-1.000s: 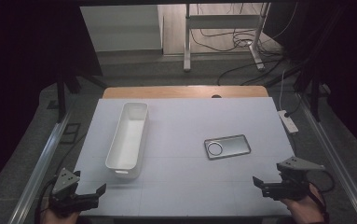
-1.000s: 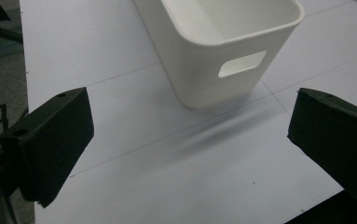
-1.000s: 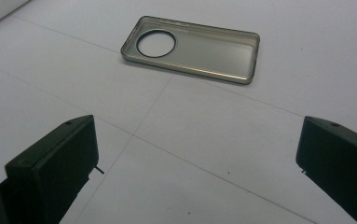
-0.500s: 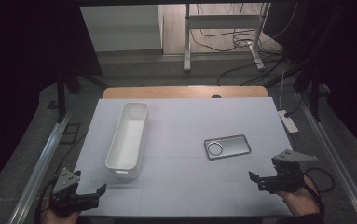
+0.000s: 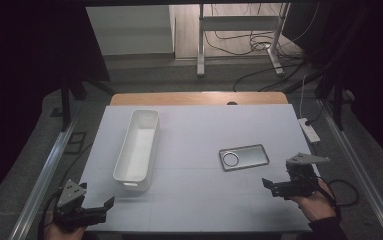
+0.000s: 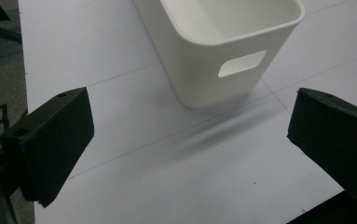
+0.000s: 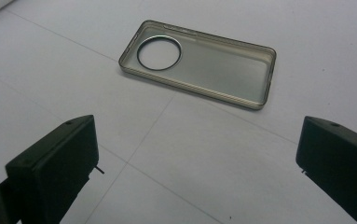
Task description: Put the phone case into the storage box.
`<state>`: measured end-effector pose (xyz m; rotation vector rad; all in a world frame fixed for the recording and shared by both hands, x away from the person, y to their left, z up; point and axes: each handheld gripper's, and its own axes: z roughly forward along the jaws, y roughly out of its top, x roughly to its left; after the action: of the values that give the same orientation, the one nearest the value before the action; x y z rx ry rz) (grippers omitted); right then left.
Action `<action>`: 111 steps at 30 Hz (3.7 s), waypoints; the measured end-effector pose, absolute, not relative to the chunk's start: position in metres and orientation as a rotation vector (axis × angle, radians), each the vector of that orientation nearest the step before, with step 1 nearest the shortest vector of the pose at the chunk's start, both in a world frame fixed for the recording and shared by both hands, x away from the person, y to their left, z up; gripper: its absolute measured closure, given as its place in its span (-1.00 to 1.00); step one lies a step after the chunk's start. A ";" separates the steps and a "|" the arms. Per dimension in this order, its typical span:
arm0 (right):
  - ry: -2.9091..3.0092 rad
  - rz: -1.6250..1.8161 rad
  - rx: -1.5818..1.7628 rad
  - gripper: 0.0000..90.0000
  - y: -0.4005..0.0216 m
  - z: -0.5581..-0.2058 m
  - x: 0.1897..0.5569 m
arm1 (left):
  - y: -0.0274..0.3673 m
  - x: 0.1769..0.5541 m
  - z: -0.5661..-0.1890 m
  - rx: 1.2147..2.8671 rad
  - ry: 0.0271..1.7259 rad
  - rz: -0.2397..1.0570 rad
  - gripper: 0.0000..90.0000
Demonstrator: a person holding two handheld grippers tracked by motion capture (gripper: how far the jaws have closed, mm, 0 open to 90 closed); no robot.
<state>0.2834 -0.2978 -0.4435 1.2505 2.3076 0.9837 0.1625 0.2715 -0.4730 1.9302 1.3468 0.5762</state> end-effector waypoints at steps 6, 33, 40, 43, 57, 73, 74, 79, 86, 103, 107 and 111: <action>2.327 0.975 1.244 -1.00 -0.291 -0.444 0.295 | 0.272 0.163 -0.473 1.930 1.346 0.576 -0.98; 2.355 0.942 1.231 -1.00 -0.270 -0.446 0.333 | 0.271 0.162 -0.473 1.928 1.342 0.576 -0.98; 2.356 0.935 1.217 -1.00 -0.265 -0.449 0.343 | 0.272 0.163 -0.473 1.926 1.340 0.575 -0.98; 2.362 0.925 1.212 -1.00 -0.262 -0.451 0.349 | 0.272 0.163 -0.473 1.926 1.339 0.575 -0.98; 2.384 0.905 1.218 -1.00 -0.248 -0.454 0.371 | 0.272 0.163 -0.473 1.926 1.337 0.573 -0.98; 2.388 0.908 1.216 -1.00 -0.228 -0.457 0.398 | 0.272 0.163 -0.473 1.925 1.336 0.573 -0.98; 2.387 0.912 1.221 -1.00 -0.226 -0.457 0.400 | 0.272 0.163 -0.473 1.923 1.336 0.572 -0.98; 2.384 0.882 1.229 -1.00 -0.219 -0.458 0.409 | 0.272 0.163 -0.473 1.920 1.334 0.571 -0.98; 2.395 0.849 1.255 -1.00 -0.212 -0.464 0.417 | 0.273 0.163 -0.473 1.919 1.333 0.570 -0.98; 2.440 0.773 1.257 0.42 -0.228 -0.472 0.420 | 0.273 0.163 -0.473 1.919 1.332 0.571 -0.98; 2.445 0.748 1.245 0.93 -0.235 -0.474 0.417 | 0.273 0.162 -0.473 1.919 1.331 0.572 -0.98; 2.453 0.746 1.268 0.99 -0.244 -0.476 0.414 | 0.273 0.162 -0.473 1.919 1.331 0.572 -0.98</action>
<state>0.4144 -0.2439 -0.4760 1.2681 2.4535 0.7456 0.1624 0.2726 -0.4729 1.9189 1.3306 0.5724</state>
